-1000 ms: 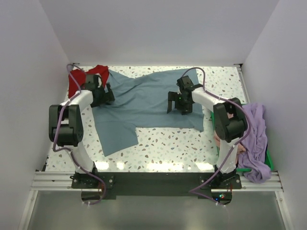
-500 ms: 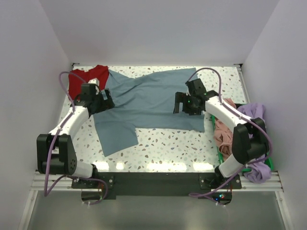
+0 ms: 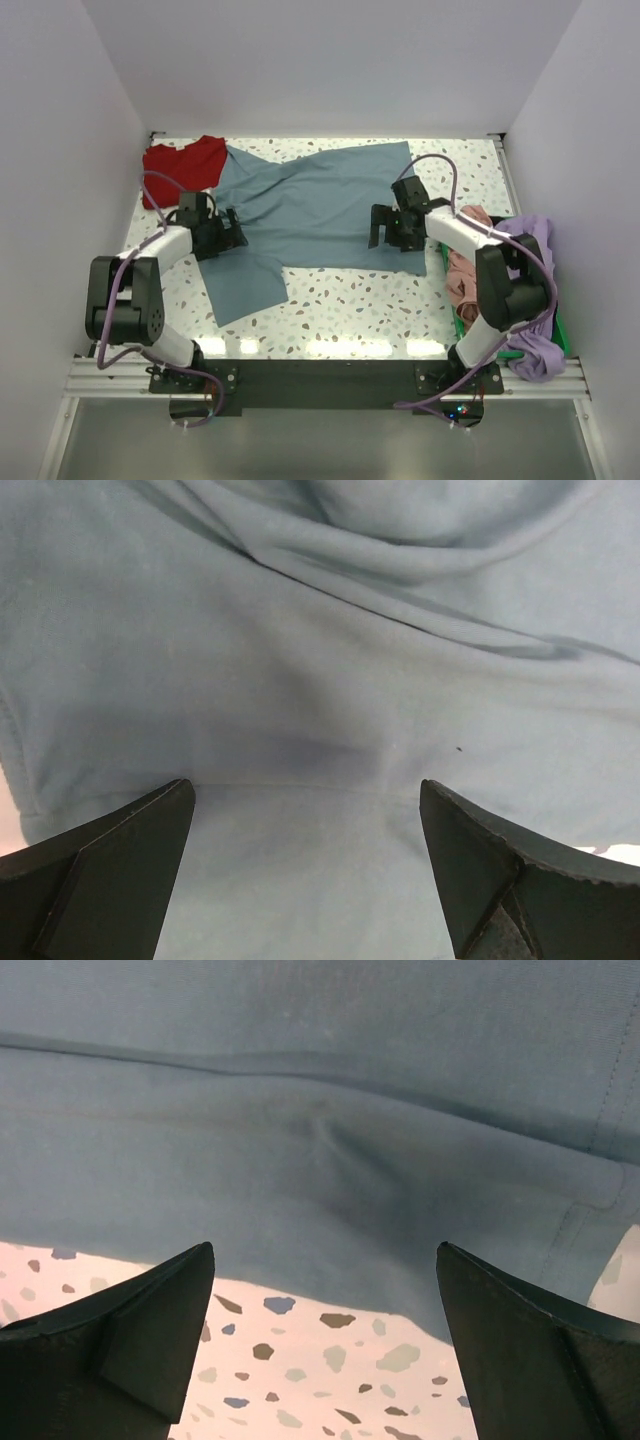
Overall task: Fold and stack the t-shirts
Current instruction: Flatten the tshirt out, then fold the tshirt
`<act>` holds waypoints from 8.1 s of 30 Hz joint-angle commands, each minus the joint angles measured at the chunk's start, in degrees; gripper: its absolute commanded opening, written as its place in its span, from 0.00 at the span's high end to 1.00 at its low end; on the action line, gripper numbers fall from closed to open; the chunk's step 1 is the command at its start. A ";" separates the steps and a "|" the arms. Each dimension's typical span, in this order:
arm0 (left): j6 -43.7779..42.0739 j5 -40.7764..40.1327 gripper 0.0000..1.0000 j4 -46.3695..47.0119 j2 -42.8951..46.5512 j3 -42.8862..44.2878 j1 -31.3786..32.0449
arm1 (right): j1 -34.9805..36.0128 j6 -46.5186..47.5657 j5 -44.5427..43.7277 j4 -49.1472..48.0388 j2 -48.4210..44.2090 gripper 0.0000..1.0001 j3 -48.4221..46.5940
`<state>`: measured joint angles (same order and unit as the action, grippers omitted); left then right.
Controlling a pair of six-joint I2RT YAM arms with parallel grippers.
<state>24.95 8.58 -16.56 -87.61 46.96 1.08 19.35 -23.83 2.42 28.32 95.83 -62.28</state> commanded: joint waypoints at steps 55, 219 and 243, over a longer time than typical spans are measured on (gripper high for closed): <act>33.75 -36.00 0.14 -17.81 26.26 -16.28 5.60 | -3.62 1.42 5.85 4.91 -4.77 0.05 -7.33; 16.71 -17.37 1.00 -28.71 44.11 3.93 4.63 | 2.18 -10.00 -3.91 31.45 -22.62 1.00 14.65; 9.68 -20.09 1.00 -17.99 30.13 14.74 2.96 | -9.25 -2.27 -3.12 28.37 -4.96 1.00 -4.25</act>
<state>36.99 -9.85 -38.50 -57.93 57.74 4.84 10.79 -27.35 -0.47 56.77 90.26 -63.24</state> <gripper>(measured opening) 0.057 0.073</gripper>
